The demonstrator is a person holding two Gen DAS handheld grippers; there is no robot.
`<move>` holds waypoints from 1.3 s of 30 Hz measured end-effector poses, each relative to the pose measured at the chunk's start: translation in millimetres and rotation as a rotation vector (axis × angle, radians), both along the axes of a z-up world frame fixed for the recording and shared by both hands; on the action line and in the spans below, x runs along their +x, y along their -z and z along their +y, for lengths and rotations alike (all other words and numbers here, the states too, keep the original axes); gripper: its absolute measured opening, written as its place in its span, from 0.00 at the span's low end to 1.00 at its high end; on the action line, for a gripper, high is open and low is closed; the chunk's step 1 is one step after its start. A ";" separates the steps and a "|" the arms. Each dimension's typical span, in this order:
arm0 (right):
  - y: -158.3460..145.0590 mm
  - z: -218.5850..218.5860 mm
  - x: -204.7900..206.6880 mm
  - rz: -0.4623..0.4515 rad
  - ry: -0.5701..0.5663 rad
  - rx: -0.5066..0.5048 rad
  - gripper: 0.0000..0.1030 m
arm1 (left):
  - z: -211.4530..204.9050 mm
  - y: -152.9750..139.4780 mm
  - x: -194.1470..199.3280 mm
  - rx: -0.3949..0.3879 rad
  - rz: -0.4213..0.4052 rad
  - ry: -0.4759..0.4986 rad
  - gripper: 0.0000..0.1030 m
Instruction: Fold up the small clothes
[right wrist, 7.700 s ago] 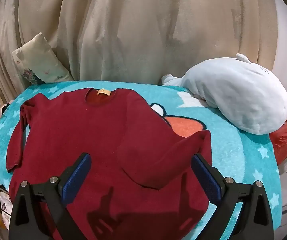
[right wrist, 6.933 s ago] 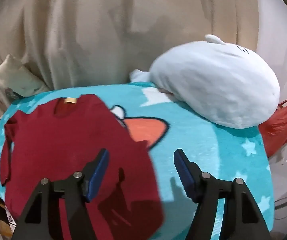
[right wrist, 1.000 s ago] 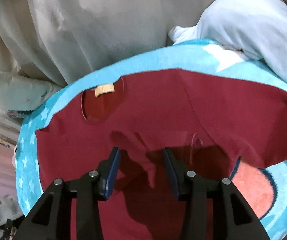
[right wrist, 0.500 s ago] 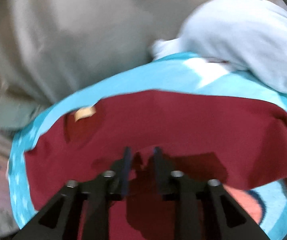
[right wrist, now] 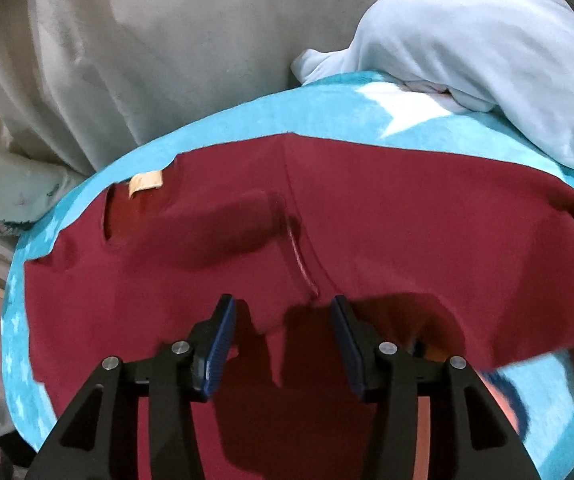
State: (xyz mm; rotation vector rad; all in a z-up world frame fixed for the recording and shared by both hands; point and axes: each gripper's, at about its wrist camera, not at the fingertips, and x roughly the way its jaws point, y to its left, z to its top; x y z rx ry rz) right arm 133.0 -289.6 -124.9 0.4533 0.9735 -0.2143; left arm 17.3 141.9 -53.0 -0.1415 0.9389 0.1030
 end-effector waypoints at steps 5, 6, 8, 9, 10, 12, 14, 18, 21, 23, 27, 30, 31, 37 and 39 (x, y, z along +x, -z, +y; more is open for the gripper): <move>4.0 -3.8 11.8 -0.010 -0.045 0.072 0.12 | -24.0 -13.8 -13.9 0.127 -0.093 0.047 0.93; 1.9 -6.3 10.4 -0.014 -0.049 0.103 0.11 | -24.2 -17.5 -16.5 0.133 -0.106 0.046 0.93; -6.9 -17.2 0.2 -0.037 -0.016 0.132 0.09 | -20.0 -22.6 -20.6 0.127 -0.121 0.021 0.93; -9.9 -23.1 -5.1 -0.044 0.011 0.126 0.09 | -17.1 -23.5 -20.9 0.122 -0.121 0.006 0.93; -10.0 -32.9 -11.5 -0.037 0.057 0.116 0.09 | -13.3 -23.5 -20.7 0.111 -0.115 -0.014 0.93; -3.3 -45.9 -16.8 -0.004 0.123 0.113 0.10 | -6.5 -21.3 -20.3 0.084 -0.096 -0.046 0.93; 4.5 -57.5 -24.4 -0.001 0.138 0.181 0.14 | -3.2 -17.6 -20.0 0.057 -0.072 -0.065 0.93; -11.3 -59.5 -50.9 -0.058 0.110 0.189 0.29 | -9.6 -14.6 -19.5 0.036 -0.060 -0.058 0.93; -19.4 -64.4 -78.9 -0.087 0.112 0.185 0.34 | -24.1 -13.7 -17.1 0.032 -0.055 -0.020 0.93; -19.2 -74.1 -103.1 -0.094 0.132 0.216 0.34 | -35.9 -13.2 -15.4 0.027 -0.050 0.012 0.93; -17.9 -98.9 -156.1 -0.111 0.186 0.245 0.34 | -65.7 -12.5 -10.9 0.023 -0.048 0.090 0.93; -19.3 -121.1 -199.7 -0.117 0.245 0.229 0.34 | -87.2 -12.9 -7.7 0.021 -0.046 0.142 0.93; -20.2 -127.7 -210.9 -0.119 0.263 0.222 0.34 | -93.6 -13.6 -7.2 0.020 -0.047 0.158 0.93; -18.7 -172.2 -278.1 -0.122 0.426 0.201 0.34 | -121.8 -20.1 -11.3 0.023 -0.074 0.236 0.93; -15.8 -180.1 -292.8 -0.112 0.456 0.183 0.36 | -124.9 -18.8 -10.0 0.025 -0.064 0.236 0.93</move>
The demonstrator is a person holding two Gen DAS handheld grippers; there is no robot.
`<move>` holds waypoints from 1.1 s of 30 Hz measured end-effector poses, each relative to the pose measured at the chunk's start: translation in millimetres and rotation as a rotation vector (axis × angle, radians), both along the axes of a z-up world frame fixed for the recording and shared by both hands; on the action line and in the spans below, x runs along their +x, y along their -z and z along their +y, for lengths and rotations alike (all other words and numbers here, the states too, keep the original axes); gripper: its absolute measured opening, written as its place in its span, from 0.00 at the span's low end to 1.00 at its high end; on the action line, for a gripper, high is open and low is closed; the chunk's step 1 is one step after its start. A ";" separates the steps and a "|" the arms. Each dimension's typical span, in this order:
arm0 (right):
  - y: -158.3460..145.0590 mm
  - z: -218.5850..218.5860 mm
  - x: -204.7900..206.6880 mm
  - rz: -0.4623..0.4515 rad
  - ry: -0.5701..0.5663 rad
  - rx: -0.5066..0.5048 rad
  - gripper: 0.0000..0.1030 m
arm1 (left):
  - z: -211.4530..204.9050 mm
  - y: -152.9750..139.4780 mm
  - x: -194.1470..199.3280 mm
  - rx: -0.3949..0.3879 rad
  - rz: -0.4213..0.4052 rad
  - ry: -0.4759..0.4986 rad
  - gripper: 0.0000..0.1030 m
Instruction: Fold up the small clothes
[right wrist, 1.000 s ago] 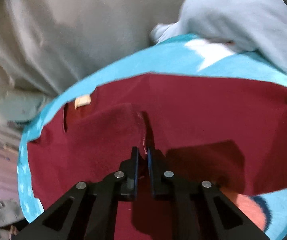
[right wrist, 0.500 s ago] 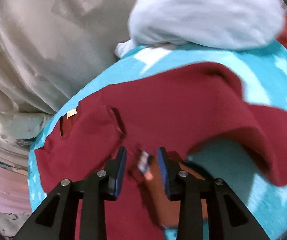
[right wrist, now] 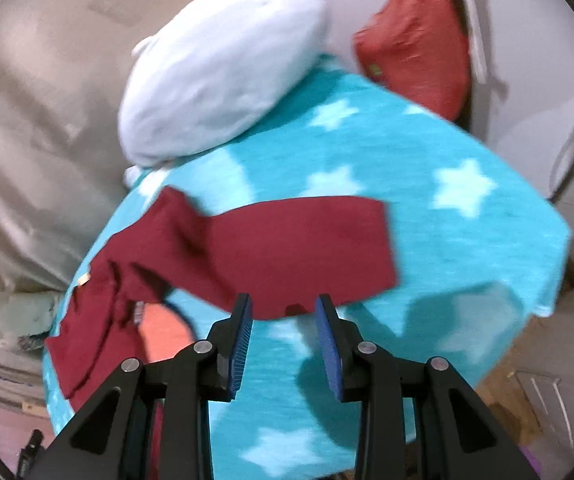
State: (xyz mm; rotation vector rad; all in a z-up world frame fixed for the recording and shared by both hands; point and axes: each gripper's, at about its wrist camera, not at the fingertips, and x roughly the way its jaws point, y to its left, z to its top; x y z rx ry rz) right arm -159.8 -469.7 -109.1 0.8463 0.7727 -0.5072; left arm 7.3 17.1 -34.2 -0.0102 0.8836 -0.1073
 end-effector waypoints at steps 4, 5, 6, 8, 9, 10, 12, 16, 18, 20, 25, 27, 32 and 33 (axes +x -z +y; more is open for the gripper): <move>15.5 -10.3 -16.1 0.017 0.040 0.036 0.37 | -0.8 1.7 -0.7 0.004 0.014 -0.009 0.93; 19.4 -13.8 -19.3 0.017 0.043 0.045 0.37 | -1.1 1.6 -1.8 0.007 0.013 -0.010 0.93; 22.8 -15.0 -20.0 0.017 0.047 0.053 0.37 | -1.1 1.4 -3.6 0.009 0.013 -0.013 0.93; 30.4 -20.1 -18.7 0.013 0.061 0.074 0.38 | 0.3 1.0 -5.9 0.013 0.013 -0.023 0.93; 35.0 -24.0 -17.4 0.004 0.070 0.094 0.39 | 1.7 1.1 -6.9 0.014 0.014 -0.030 0.93; 38.8 -26.8 -15.5 -0.005 0.077 0.113 0.39 | 3.3 1.0 -7.7 0.015 0.016 -0.037 0.93; 46.8 -35.2 -8.6 -0.036 0.102 0.150 0.41 | 6.0 0.8 -9.7 0.015 0.018 -0.052 0.93; 50.3 -47.9 6.1 -0.082 0.152 0.183 0.47 | 8.8 0.0 -14.1 0.018 0.014 -0.077 0.93; 50.8 -54.0 14.0 -0.088 0.161 0.189 0.41 | 9.7 -0.1 -15.6 0.016 0.012 -0.091 0.93; 49.8 -59.7 19.3 -0.073 0.162 0.194 0.07 | 10.6 -0.3 -16.7 0.014 0.009 -0.103 0.93; 6.1 -82.5 11.0 -0.054 0.210 0.030 0.06 | 16.7 -1.2 -19.0 -0.002 -0.001 -0.134 0.93; -20.2 -97.8 2.3 -0.065 0.262 -0.041 0.06 | 20.8 -0.1 -17.6 -0.013 0.002 -0.147 0.93; -79.0 -110.2 20.7 -0.146 0.248 -0.112 0.06 | 32.3 3.8 -12.3 -0.052 0.014 -0.161 0.93; -91.9 -102.5 32.5 -0.159 0.212 -0.135 0.06 | 34.2 3.9 -11.5 -0.055 0.012 -0.160 0.93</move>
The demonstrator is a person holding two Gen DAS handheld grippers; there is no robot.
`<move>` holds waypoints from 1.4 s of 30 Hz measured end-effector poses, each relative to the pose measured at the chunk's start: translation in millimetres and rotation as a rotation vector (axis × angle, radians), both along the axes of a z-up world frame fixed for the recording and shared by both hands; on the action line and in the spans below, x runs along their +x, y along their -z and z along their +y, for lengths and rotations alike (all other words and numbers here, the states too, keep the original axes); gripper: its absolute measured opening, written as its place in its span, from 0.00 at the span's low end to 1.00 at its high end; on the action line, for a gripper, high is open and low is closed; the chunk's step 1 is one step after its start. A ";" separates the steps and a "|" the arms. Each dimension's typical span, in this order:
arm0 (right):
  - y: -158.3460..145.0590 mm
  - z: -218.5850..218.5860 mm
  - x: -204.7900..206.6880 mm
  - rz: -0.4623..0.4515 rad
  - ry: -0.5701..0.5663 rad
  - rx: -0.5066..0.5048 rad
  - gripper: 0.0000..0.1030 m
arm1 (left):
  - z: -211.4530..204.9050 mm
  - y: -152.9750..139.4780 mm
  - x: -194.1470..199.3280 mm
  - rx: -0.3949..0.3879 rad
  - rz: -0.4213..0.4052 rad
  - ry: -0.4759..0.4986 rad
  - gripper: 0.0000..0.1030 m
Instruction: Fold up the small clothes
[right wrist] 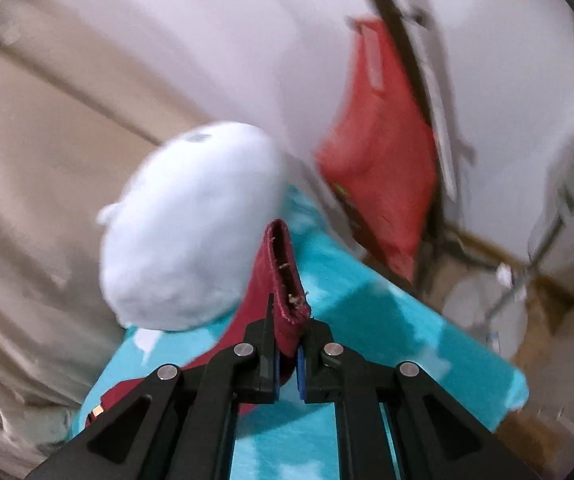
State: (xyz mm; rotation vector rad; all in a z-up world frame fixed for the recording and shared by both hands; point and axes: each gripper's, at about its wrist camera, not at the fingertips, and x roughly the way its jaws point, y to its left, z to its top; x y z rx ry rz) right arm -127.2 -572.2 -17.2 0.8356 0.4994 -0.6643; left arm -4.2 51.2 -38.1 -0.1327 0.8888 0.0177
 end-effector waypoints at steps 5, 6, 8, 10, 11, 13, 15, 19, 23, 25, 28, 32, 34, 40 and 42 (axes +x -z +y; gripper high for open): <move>-35.7 64.9 67.6 -0.038 -0.251 -0.016 0.06 | 17.4 -1.3 4.6 -0.012 -0.021 -0.015 0.93; -38.9 80.9 80.9 -0.037 -0.298 -0.020 0.06 | 23.4 -1.9 5.7 -0.012 -0.026 -0.022 0.93; -44.6 124.5 114.7 -0.033 -0.418 -0.027 0.06 | 37.5 -3.2 7.6 -0.008 -0.037 -0.038 0.93; -47.1 176.6 150.7 -0.023 -0.550 -0.035 0.06 | 51.6 -4.4 9.3 -0.005 -0.044 -0.058 0.93; -47.3 198.1 164.7 -0.017 -0.601 -0.040 0.06 | 63.0 -4.9 10.4 -0.002 -0.048 -0.076 0.93; -44.4 244.3 193.5 -0.003 -0.701 -0.046 0.06 | 81.7 -5.0 11.8 0.002 -0.051 -0.105 0.93; -38.2 296.8 224.1 0.014 -0.806 -0.049 0.06 | 102.9 -4.4 12.2 0.006 -0.051 -0.142 0.93; -15.3 381.3 262.8 0.052 -0.957 -0.055 0.06 | 139.1 0.4 11.6 0.008 -0.033 -0.204 0.93; 19.6 445.8 300.0 0.121 -1.044 -0.065 0.06 | 171.3 9.7 10.0 -0.005 0.003 -0.260 0.93; 37.6 471.6 313.5 0.166 -1.076 -0.093 0.06 | 184.3 15.6 10.8 -0.008 0.022 -0.279 0.93; 62.4 494.0 327.3 0.225 -1.109 -0.110 0.06 | 194.9 22.1 13.5 -0.019 0.041 -0.290 0.93; 87.8 512.0 336.8 0.294 -1.160 -0.108 0.11 | 199.2 30.4 21.8 -0.035 0.060 -0.277 0.93; 88.9 518.1 337.0 0.294 -1.197 -0.087 0.22 | 198.0 33.1 26.8 -0.040 0.065 -0.264 0.93; 66.3 530.1 322.1 0.201 -1.337 -0.014 0.37 | 188.7 33.9 39.7 -0.048 0.062 -0.212 0.93; 59.0 525.2 316.3 0.173 -1.313 -0.010 0.37 | 187.3 33.2 41.0 -0.048 0.059 -0.203 0.93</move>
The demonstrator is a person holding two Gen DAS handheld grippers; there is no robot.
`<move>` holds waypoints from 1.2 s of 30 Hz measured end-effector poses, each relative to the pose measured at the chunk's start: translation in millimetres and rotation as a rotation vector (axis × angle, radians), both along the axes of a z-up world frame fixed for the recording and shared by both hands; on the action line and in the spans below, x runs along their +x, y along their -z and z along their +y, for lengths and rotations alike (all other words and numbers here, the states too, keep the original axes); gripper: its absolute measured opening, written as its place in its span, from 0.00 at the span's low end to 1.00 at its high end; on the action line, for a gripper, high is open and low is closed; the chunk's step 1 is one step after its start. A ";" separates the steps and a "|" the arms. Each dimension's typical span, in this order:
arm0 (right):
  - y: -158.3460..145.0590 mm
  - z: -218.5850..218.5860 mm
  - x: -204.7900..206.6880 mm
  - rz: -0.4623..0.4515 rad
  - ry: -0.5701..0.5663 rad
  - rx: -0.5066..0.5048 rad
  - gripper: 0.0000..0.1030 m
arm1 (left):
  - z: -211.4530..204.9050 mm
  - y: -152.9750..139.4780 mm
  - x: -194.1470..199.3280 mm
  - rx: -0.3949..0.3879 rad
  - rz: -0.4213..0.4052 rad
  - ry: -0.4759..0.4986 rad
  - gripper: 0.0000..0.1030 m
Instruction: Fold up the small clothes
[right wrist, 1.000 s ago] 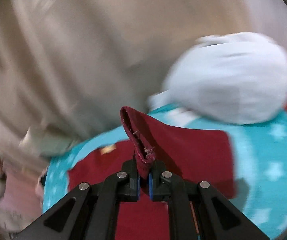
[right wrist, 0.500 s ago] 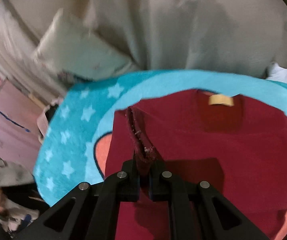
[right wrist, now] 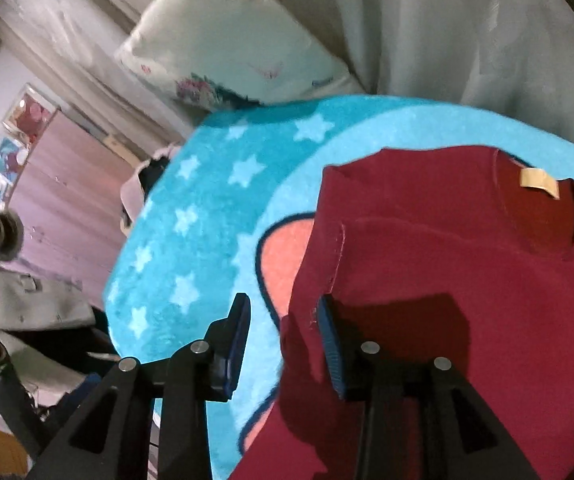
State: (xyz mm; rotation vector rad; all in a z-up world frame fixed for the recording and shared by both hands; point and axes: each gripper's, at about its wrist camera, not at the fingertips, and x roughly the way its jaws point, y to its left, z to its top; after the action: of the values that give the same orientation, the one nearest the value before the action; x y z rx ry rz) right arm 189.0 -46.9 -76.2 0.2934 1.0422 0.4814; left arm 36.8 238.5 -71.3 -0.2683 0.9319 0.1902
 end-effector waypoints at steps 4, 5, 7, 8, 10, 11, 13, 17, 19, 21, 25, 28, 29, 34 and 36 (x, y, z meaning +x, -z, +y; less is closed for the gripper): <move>9.0 -15.0 4.8 0.021 0.114 -0.037 0.37 | -1.6 -0.5 1.9 -0.008 0.006 0.004 0.93; 17.0 -18.3 10.9 0.049 0.139 -0.040 0.37 | -2.7 -1.5 0.9 -0.007 0.004 0.005 0.93; 32.6 -20.6 22.9 0.094 0.166 -0.060 0.37 | -4.1 -1.6 0.0 -0.002 0.003 0.007 0.93; 39.5 -21.1 27.6 0.115 0.168 -0.076 0.37 | -5.5 -1.8 -1.1 0.000 0.004 0.009 0.93; 55.3 -21.0 34.5 0.167 0.156 -0.093 0.37 | -7.9 -2.5 -5.4 0.002 0.006 0.008 0.93; 55.3 -22.9 33.1 0.159 0.161 -0.084 0.37 | -8.7 -3.2 -8.3 0.006 0.005 0.005 0.93; 46.4 -27.0 24.8 0.139 0.168 -0.067 0.37 | -9.5 -3.8 -13.8 0.008 0.006 -0.009 0.93; 30.4 -38.6 -6.6 0.081 0.135 -0.080 0.37 | -11.3 -2.7 -24.2 -0.005 0.018 -0.039 0.93; 28.9 -51.2 -25.4 0.077 0.128 -0.084 0.37 | -13.0 0.3 -27.9 -0.024 0.030 -0.046 0.93; 33.8 -70.8 -50.0 0.097 0.129 -0.056 0.37 | -13.8 5.7 -30.7 -0.054 0.053 -0.057 0.93; 46.8 -106.1 -92.0 0.148 0.144 -0.039 0.37 | -18.4 17.2 -34.3 -0.107 0.083 -0.078 0.93; 57.3 -137.3 -131.7 0.179 0.153 -0.078 0.37 | -28.4 20.5 -36.9 -0.128 0.089 -0.084 0.93; 61.6 -148.0 -144.9 0.191 0.161 -0.096 0.37 | -31.1 20.3 -37.4 -0.130 0.088 -0.083 0.93; 74.8 -208.3 -206.3 0.227 0.235 -0.090 0.36 | -55.1 17.5 -45.6 -0.085 0.078 -0.028 0.93; 74.9 -224.0 -219.7 0.220 0.247 -0.065 0.35 | -60.5 17.5 -52.8 -0.072 0.078 -0.023 0.93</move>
State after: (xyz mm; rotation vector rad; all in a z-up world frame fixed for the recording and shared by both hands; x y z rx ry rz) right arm -30.7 -271.0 -151.1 0.4187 1.2141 0.1946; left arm -15.9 178.0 -88.8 -0.3402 1.0146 0.1901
